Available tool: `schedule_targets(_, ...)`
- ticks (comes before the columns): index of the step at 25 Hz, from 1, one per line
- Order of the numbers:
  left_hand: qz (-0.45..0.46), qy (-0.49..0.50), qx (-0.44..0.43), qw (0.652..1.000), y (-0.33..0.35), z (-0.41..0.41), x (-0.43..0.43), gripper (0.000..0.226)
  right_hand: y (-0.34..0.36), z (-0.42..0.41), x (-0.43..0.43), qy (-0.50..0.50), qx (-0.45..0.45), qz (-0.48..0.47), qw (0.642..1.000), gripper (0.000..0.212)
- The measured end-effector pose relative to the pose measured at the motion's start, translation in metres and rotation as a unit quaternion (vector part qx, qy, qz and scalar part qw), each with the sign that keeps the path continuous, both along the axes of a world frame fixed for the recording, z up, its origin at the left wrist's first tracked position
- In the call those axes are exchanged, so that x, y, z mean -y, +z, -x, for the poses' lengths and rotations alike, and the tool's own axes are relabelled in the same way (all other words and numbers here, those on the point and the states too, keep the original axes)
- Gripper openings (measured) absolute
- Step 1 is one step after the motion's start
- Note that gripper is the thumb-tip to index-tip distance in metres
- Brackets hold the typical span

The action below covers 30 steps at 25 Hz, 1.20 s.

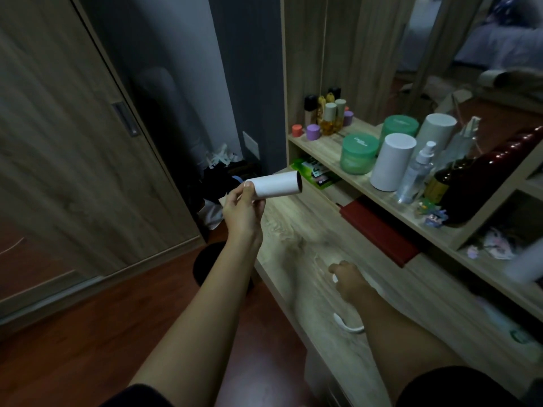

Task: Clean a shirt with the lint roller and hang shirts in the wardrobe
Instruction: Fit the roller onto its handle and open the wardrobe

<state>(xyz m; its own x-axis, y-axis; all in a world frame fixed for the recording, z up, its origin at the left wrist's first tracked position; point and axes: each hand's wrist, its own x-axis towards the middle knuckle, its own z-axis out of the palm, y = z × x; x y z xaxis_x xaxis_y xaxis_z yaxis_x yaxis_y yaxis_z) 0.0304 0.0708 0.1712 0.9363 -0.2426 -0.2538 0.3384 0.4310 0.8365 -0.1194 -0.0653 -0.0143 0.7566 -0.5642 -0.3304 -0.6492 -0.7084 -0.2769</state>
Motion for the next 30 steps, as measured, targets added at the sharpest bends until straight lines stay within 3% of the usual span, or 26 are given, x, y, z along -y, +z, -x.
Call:
schedule_targets(2,-0.001,-0.007,0.002,1.0,0.0,0.0,0.003,0.023,0.022,-0.012,0.002,-0.062,0.143,-0.055,0.986,0.037)
schedule_targets(3,0.001,-0.011,0.004,1.0,0.0,-0.001,0.006,0.022,0.044,-0.02,0.002,-0.102,0.234,-0.092,0.962,0.035)
schedule_targets(6,0.011,-0.018,0.0,1.0,0.0,-0.003,0.012,0.018,0.13,-0.043,0.008,-0.181,0.476,-0.173,0.843,0.032)
schedule_targets(8,0.024,-0.021,-0.005,0.999,0.006,-0.003,0.018,0.015,0.186,-0.047,0.01,-0.152,0.547,-0.222,0.792,0.036)
schedule_targets(13,0.069,-0.031,0.016,0.997,0.029,-0.002,0.033,0.016,0.246,-0.043,0.006,-0.055,0.547,-0.178,0.816,0.038)
schedule_targets(26,0.082,-0.057,0.024,0.995,0.051,0.013,0.045,0.017,0.251,-0.027,0.006,-0.047,0.542,-0.14,0.827,0.041)
schedule_targets(30,0.071,-0.032,0.031,0.996,0.05,0.022,0.048,0.026,0.251,-0.029,-0.001,-0.078,0.56,-0.18,0.805,0.043)
